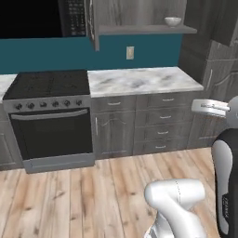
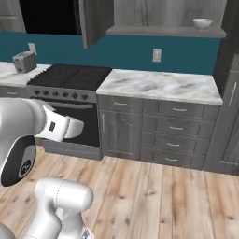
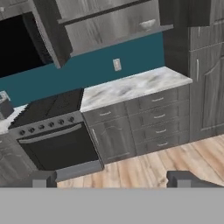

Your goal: Take the smaller bowl and place it next to the appetizer plate on the dining counter , and place the larger bowl next to the plate with cooked food.

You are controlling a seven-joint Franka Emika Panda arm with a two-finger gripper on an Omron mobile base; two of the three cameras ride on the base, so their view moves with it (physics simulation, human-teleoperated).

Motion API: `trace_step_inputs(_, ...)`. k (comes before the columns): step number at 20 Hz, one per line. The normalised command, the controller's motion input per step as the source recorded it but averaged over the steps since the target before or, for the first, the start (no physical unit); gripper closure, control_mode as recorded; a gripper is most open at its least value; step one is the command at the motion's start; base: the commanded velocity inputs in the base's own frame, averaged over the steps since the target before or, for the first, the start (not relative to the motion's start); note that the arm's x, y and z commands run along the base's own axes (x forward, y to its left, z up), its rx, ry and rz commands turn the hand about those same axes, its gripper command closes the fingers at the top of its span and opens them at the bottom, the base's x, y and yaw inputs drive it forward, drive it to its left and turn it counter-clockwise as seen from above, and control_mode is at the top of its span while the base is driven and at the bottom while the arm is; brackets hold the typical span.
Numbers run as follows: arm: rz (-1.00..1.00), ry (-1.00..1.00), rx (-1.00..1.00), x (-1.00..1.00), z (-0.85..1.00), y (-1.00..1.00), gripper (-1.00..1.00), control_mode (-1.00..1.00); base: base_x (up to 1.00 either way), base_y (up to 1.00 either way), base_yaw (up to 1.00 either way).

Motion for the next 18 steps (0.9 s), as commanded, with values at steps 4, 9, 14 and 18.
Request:
trace_step_inputs(4, 0.0, 0.0, 0.0, 0.0, 0.0, 0.0, -1.0, 1.0, 1.0, -0.97, 0.0)
trace_step_inputs(9, 0.0, 0.0, 0.0, 0.0, 0.0, 0.0, -1.0, 1.0, 1.0, -0.86, 0.0)
trace_step_inputs(14, 0.0, 0.0, 0.0, 0.0, 0.0, 0.0, -1.0, 1.0, 1.0, -0.47, 0.0)
trace_step_inputs(18, 0.0, 0.0, 0.0, 0.0, 0.0, 0.0, -1.0, 1.0, 1.0, -0.05, 0.0)
